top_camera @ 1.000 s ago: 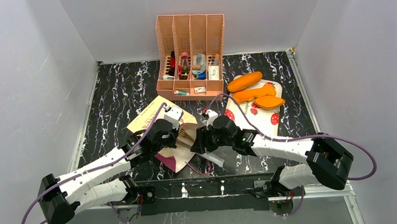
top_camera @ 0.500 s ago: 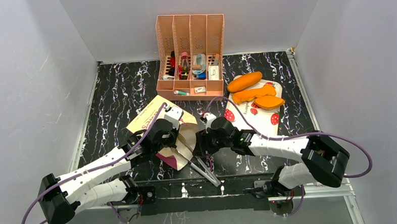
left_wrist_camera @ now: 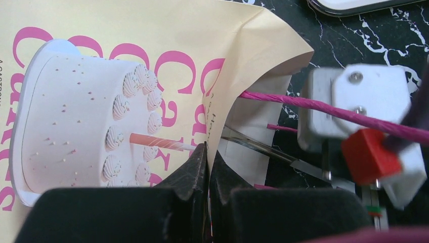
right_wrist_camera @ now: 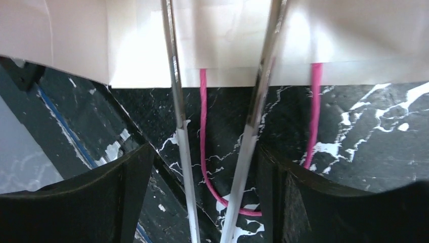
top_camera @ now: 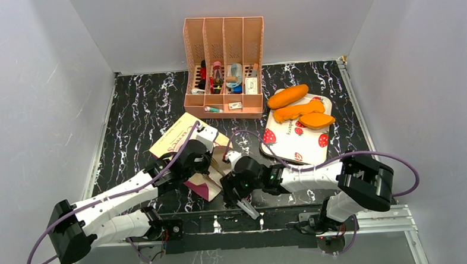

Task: Take the fake bread out of the paper bag
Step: Take out the fake bread from the paper bag, then place the fake bread in the container.

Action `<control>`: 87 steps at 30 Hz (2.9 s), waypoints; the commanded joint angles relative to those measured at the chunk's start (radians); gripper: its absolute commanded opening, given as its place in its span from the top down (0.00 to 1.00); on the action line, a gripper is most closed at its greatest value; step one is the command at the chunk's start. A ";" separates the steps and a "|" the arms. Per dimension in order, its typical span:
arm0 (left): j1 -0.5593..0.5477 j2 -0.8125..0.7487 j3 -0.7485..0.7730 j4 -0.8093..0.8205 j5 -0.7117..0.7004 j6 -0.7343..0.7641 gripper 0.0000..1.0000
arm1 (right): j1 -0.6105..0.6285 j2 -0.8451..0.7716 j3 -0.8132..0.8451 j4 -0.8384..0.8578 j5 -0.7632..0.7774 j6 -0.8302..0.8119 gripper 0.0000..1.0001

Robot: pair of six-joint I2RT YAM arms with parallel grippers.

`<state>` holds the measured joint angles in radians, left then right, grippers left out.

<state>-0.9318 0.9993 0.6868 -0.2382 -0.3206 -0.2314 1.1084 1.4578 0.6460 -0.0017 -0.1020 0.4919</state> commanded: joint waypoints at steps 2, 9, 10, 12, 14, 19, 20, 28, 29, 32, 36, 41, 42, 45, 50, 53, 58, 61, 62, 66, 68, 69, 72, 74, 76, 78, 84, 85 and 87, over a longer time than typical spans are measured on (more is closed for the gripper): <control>-0.005 0.013 0.039 0.015 0.010 0.001 1.00 | 0.056 0.029 0.050 0.012 0.129 -0.027 0.30; -0.005 -0.029 0.033 0.015 0.020 -0.017 1.00 | 0.072 0.103 0.075 0.038 0.144 -0.026 0.36; -0.005 -0.034 0.030 0.014 0.021 -0.020 1.00 | 0.076 0.115 0.083 0.038 0.149 -0.027 0.36; -0.004 -0.043 0.024 0.016 0.023 -0.027 1.00 | 0.082 0.140 0.099 0.034 0.161 -0.027 0.36; -0.005 -0.049 0.023 0.018 0.028 -0.031 1.00 | 0.089 0.163 0.117 0.022 0.180 -0.026 0.35; -0.004 -0.053 0.017 0.019 0.033 -0.036 1.00 | 0.102 0.208 0.151 0.003 0.217 -0.023 0.34; -0.005 -0.056 0.015 0.020 0.035 -0.036 1.00 | 0.106 0.218 0.156 -0.001 0.224 -0.023 0.34; -0.004 -0.066 0.002 0.028 0.034 -0.039 1.00 | 0.113 0.299 0.174 -0.009 0.255 -0.015 0.49; -0.005 -0.068 0.001 0.027 0.031 -0.040 1.00 | 0.113 0.308 0.177 -0.010 0.253 -0.014 0.54; -0.004 -0.073 0.003 0.015 0.014 -0.044 1.00 | 0.113 0.304 0.186 -0.019 0.253 -0.015 0.67; -0.005 -0.086 0.003 0.004 -0.022 -0.059 1.00 | 0.113 0.291 0.199 -0.041 0.245 -0.017 0.80; -0.004 -0.093 0.011 -0.025 -0.109 -0.094 1.00 | 0.113 0.237 0.216 -0.075 0.245 -0.017 0.86; -0.005 -0.092 0.013 -0.029 -0.132 -0.103 1.00 | 0.113 0.224 0.218 -0.083 0.245 -0.017 0.86; -0.005 -0.082 0.028 -0.048 -0.197 -0.137 1.00 | 0.113 0.185 0.224 -0.112 0.243 -0.018 0.88; -0.005 -0.029 0.069 -0.093 -0.308 -0.189 1.00 | 0.113 0.113 0.226 -0.153 0.231 -0.007 0.88; -0.005 -0.005 0.080 -0.097 -0.341 -0.187 1.00 | 0.113 0.095 0.230 -0.181 0.238 0.000 0.89; -0.004 0.013 0.072 -0.089 -0.385 -0.184 1.00 | 0.113 0.049 0.228 -0.213 0.255 0.022 0.89; 0.002 0.022 0.059 -0.077 -0.382 -0.183 1.00 | 0.113 0.020 0.225 -0.241 0.281 0.037 0.89; 0.005 0.024 0.054 -0.074 -0.380 -0.183 1.00 | 0.113 0.012 0.223 -0.249 0.291 0.043 0.89; 0.047 0.020 0.032 -0.070 -0.355 -0.186 1.00 | 0.113 -0.021 0.218 -0.290 0.338 0.072 0.89; 0.092 0.017 0.022 -0.069 -0.321 -0.186 1.00 | 0.113 -0.037 0.212 -0.309 0.359 0.094 0.89; 0.118 0.017 0.015 -0.066 -0.298 -0.186 1.00 | 0.113 -0.045 0.207 -0.319 0.371 0.106 0.89; 0.181 0.016 0.004 -0.052 -0.252 -0.185 1.00 | 0.113 -0.082 0.189 -0.347 0.422 0.148 0.90; 0.203 0.017 0.000 -0.048 -0.243 -0.186 1.00 | 0.112 -0.110 0.182 -0.374 0.460 0.178 0.90; 0.217 0.017 0.001 -0.051 -0.249 -0.190 1.00 | 0.113 -0.138 0.176 -0.400 0.501 0.207 0.90; 0.228 0.014 0.006 -0.059 -0.252 -0.203 1.00 | 0.111 -0.164 0.170 -0.428 0.547 0.241 0.90; 0.249 -0.022 0.011 -0.081 -0.222 -0.227 1.00 | 0.095 -0.229 0.152 -0.529 0.674 0.365 0.89; 0.249 -0.031 0.010 -0.085 -0.218 -0.228 1.00 | 0.091 -0.245 0.145 -0.545 0.694 0.394 0.89; 0.251 -0.050 0.009 -0.089 -0.205 -0.230 1.00 | 0.078 -0.271 0.132 -0.571 0.736 0.440 0.89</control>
<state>-0.6888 1.0023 0.6914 -0.3077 -0.5491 -0.4385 1.2083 1.2587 0.7948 -0.5217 0.4816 0.8017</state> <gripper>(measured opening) 0.007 0.272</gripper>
